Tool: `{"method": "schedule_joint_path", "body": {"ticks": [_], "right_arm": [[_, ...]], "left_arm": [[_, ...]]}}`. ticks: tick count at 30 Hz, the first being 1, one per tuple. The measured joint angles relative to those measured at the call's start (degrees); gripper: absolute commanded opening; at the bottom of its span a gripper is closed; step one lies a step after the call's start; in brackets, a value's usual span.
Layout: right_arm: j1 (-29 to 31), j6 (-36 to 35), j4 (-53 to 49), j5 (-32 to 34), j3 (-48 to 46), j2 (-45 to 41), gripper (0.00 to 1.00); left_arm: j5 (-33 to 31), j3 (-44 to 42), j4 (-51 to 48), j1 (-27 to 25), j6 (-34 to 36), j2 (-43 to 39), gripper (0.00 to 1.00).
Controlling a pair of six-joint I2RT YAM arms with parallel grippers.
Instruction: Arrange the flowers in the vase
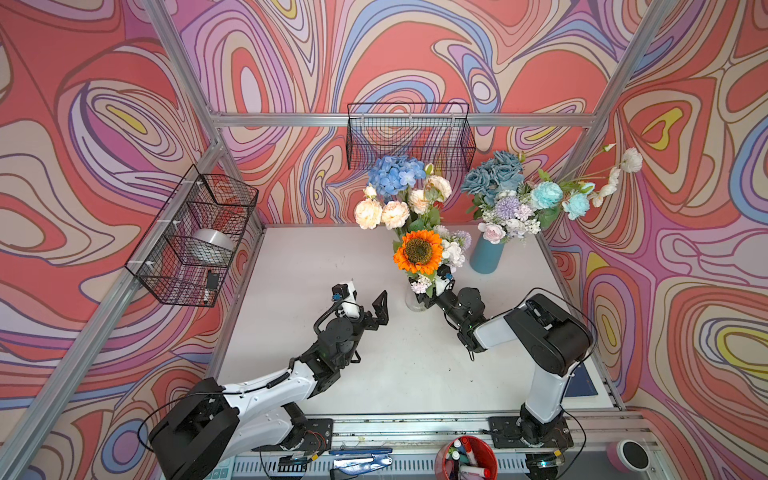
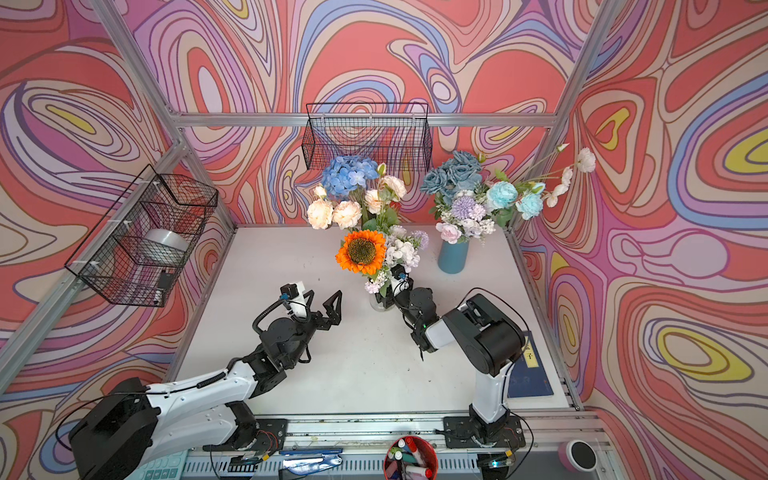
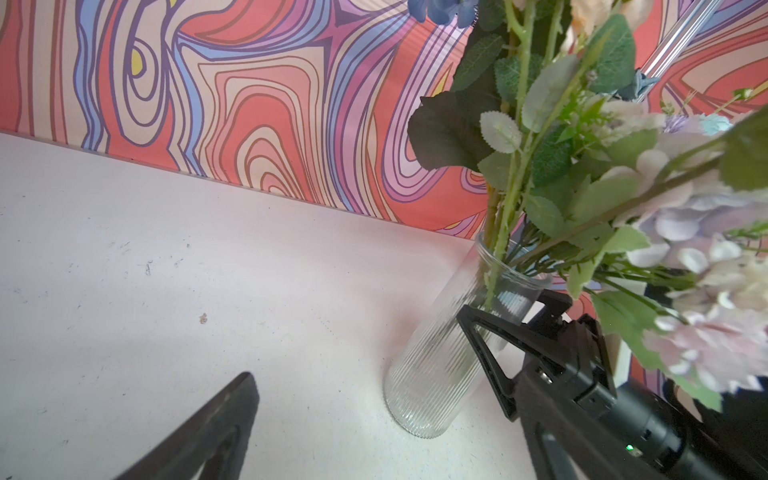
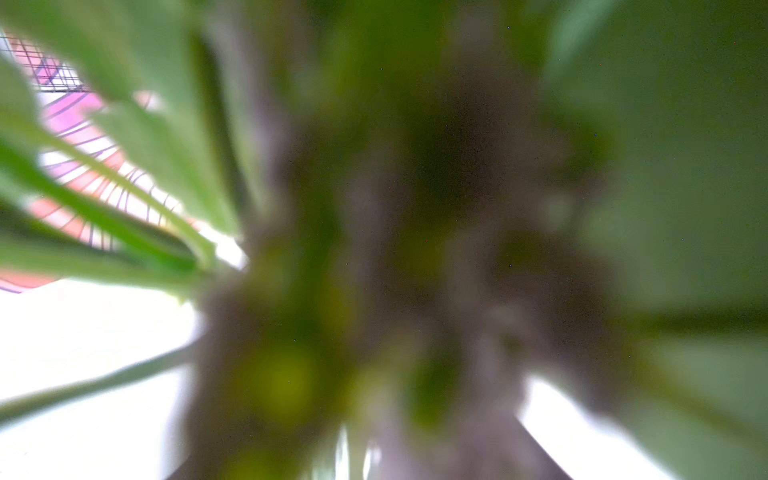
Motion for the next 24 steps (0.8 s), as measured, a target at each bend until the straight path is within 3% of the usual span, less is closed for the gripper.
{"method": "schedule_joint_path", "body": {"ticks": [15,17,22,24], "right_arm": [[0.00,0.48,2.89,-1.95,18.01,15.23,0.44],[0.00,0.50,2.95,-1.92,18.80,15.78,0.55],[0.02,0.33,3.34,-1.92,18.73,15.67,0.98],[0.02,0.55,3.63,-2.08,18.34,14.95,0.98]], "left_arm": [[-3.54,-2.34,-4.24,0.07,0.15,-7.78,1.00],[-4.04,-2.64,-5.31,0.07,0.22,-9.55,1.00],[-5.11,-3.10,-7.43,0.13,0.57,-12.20,1.00],[-5.46,-3.21,-7.63,0.24,0.63,-12.35,1.00]]}}
